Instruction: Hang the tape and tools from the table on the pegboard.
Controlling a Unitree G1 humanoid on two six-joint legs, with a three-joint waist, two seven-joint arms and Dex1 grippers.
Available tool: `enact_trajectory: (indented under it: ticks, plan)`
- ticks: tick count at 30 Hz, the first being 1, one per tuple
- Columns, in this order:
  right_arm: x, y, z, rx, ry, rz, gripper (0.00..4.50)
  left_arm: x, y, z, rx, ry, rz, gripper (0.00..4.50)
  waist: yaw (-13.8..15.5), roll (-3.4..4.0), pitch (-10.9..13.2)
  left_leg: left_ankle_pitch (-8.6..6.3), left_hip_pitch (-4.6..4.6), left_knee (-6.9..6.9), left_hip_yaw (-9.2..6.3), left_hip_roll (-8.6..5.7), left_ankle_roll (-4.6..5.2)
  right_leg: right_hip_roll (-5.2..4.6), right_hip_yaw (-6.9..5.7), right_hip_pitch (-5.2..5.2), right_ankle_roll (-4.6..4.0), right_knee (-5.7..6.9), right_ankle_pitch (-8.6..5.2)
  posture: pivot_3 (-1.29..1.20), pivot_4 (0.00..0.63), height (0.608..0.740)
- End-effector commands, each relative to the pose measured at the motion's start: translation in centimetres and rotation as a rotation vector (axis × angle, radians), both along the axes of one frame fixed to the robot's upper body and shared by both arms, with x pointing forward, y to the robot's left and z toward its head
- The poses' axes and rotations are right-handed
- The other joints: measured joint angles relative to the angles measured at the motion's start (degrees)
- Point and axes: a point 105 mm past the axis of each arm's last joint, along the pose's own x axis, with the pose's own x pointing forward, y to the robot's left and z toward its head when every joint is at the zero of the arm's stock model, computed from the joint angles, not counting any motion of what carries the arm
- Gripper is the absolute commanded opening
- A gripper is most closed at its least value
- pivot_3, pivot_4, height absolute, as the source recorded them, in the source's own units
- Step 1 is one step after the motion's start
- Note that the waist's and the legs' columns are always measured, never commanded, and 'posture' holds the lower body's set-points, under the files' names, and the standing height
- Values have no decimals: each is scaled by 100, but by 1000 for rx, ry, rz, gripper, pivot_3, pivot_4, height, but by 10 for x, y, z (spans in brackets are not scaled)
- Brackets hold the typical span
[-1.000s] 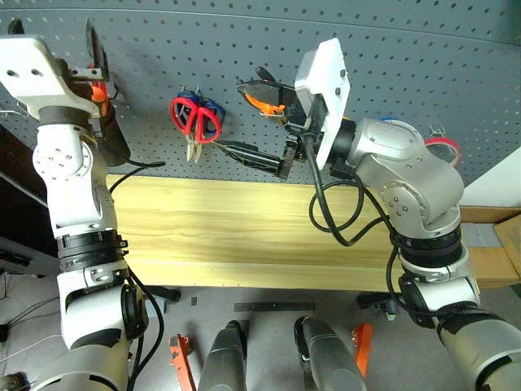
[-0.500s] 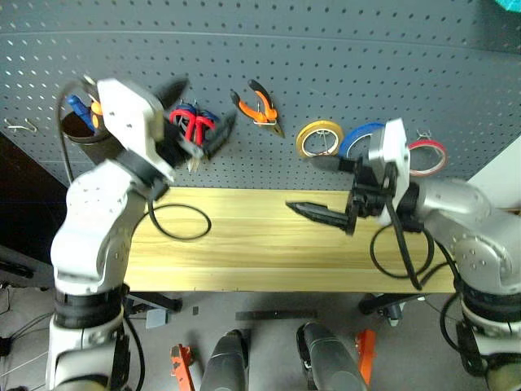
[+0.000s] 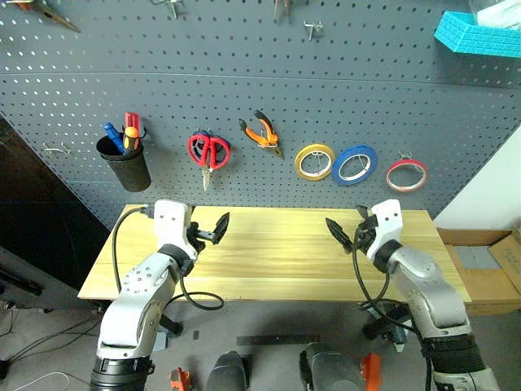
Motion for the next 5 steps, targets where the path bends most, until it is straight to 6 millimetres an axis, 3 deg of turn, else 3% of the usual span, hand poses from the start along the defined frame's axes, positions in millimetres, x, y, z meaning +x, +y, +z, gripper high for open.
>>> enact_trajectory:
  ticks: [1,5]
  plan:
    - [0,-12,-15,-15,-21,-84,4500,3,26,-8,24,-35,141,4487,-1,-1,-81,-1,5,-7,2,1,0,1,1,2,0,0,-1,-68,36,740]
    - [-5,-14,-38,-43,10,-109,4500,2,50,-26,72,-23,281,4487,1,12,-157,-2,6,-10,4,1,-1,2,5,1,11,1,5,-62,26,740]
